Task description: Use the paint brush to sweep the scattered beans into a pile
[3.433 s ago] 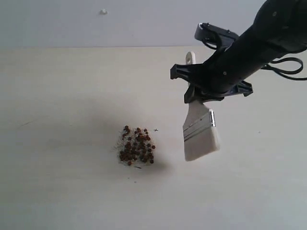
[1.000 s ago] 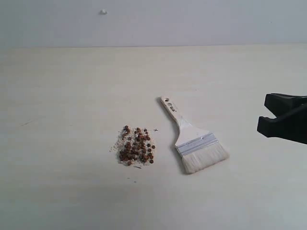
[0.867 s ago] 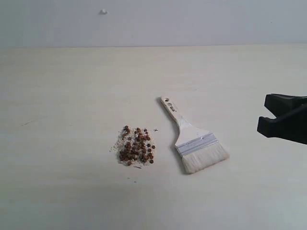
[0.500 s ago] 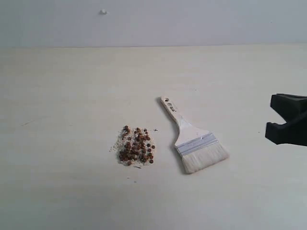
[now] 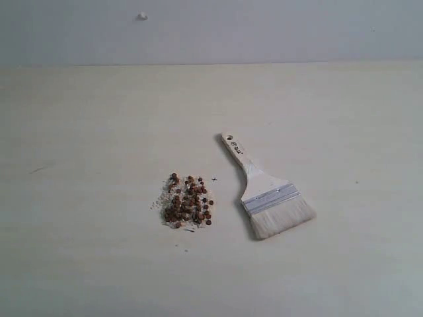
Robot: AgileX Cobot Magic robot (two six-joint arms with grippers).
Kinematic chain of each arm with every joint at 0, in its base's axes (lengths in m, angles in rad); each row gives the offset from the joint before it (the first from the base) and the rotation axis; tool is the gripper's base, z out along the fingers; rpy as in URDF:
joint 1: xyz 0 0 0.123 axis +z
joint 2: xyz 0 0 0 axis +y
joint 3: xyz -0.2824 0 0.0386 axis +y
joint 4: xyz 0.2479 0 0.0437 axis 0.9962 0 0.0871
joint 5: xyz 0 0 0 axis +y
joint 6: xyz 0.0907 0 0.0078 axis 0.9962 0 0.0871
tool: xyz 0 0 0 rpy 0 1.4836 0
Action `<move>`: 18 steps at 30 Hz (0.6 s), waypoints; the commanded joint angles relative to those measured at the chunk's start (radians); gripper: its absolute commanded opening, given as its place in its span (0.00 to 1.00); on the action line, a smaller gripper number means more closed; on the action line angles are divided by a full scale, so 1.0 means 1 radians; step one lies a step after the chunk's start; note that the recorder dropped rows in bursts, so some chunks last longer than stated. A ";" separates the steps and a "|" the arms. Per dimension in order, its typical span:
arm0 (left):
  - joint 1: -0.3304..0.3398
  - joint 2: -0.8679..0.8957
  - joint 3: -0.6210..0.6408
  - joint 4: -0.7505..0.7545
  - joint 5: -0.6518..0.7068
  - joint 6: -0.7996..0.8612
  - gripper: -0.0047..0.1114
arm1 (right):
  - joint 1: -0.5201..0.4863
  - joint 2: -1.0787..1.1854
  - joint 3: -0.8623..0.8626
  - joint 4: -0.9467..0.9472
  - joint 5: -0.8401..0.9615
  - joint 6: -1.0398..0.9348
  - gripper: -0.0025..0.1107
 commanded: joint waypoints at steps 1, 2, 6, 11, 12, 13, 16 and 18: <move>-0.006 -0.007 0.003 0.004 -0.005 -0.007 0.04 | -0.015 -0.042 0.003 -0.011 0.036 -0.025 0.02; -0.006 -0.007 0.003 0.004 -0.005 -0.007 0.04 | -0.015 -0.047 0.010 -0.011 0.031 -0.025 0.02; -0.006 -0.007 0.003 0.004 -0.005 -0.007 0.04 | -0.015 -0.071 0.066 -0.011 -0.050 -0.025 0.02; -0.006 -0.007 0.003 0.004 -0.005 -0.007 0.04 | -0.015 -0.095 0.128 0.009 -0.129 -0.025 0.02; -0.006 -0.007 0.003 0.004 -0.005 -0.007 0.04 | -0.015 -0.095 0.143 0.007 -0.142 -0.025 0.02; -0.006 -0.007 0.003 0.004 -0.005 -0.007 0.04 | -0.015 -0.095 0.160 -0.001 -0.160 -0.025 0.02; -0.006 -0.007 0.003 0.004 -0.005 -0.007 0.04 | -0.015 -0.095 0.218 -0.005 -0.201 -0.025 0.02; -0.006 -0.007 0.003 0.004 -0.005 -0.007 0.04 | -0.015 -0.095 0.218 -0.005 -0.196 -0.025 0.02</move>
